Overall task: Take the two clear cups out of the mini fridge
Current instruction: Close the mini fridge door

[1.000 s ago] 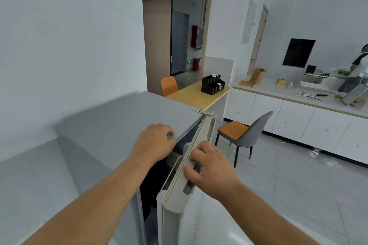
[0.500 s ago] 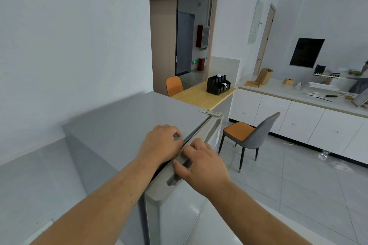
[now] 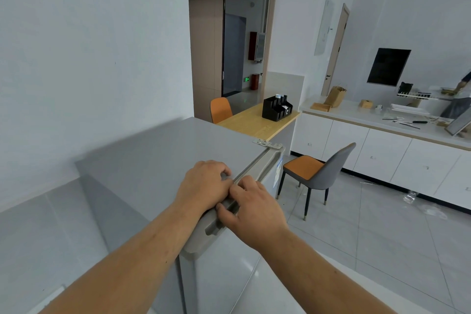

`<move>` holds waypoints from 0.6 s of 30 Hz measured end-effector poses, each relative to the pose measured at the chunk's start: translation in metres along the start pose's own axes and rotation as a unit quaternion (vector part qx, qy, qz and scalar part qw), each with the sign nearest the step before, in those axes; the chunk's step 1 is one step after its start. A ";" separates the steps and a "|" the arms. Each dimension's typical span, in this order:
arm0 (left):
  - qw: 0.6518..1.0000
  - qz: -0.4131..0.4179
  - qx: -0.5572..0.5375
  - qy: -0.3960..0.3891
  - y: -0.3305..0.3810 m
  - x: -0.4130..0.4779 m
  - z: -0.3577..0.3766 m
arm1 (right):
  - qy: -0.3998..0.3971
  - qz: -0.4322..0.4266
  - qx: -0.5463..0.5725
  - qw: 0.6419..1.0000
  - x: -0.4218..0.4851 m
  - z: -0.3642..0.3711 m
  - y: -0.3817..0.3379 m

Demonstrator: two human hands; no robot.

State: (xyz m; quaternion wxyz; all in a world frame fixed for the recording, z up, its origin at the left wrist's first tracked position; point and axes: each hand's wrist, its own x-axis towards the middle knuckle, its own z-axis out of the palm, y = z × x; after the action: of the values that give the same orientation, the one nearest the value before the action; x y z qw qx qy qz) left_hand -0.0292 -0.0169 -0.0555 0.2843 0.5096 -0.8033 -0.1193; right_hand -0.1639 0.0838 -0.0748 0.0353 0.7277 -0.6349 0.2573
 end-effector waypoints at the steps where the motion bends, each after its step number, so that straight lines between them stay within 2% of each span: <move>1: 1.000 0.000 0.004 -0.001 0.001 0.000 0.000 | -0.002 -0.003 0.003 1.000 -0.001 -0.001 0.001; 5: 0.999 0.021 0.026 -0.002 0.004 -0.002 0.000 | -0.024 -0.017 0.023 0.999 -0.001 -0.012 0.012; 8: 0.999 0.031 0.009 -0.015 0.002 -0.004 -0.001 | -0.047 0.006 0.036 0.998 0.004 -0.025 0.020; 14: 0.997 0.073 0.029 -0.004 0.018 -0.010 -0.008 | -0.015 0.056 0.002 0.998 0.004 -0.054 0.042; 18: 0.993 0.110 0.046 0.006 0.046 -0.012 -0.009 | -0.005 0.052 -0.032 0.998 0.001 -0.077 0.057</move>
State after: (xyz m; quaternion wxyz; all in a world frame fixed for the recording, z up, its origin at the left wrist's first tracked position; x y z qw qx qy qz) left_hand -0.0548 0.0156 -0.0299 0.2768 0.4311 -0.8575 -0.0476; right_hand -0.2430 0.1010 -0.0239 0.0421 0.6937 -0.6797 0.2345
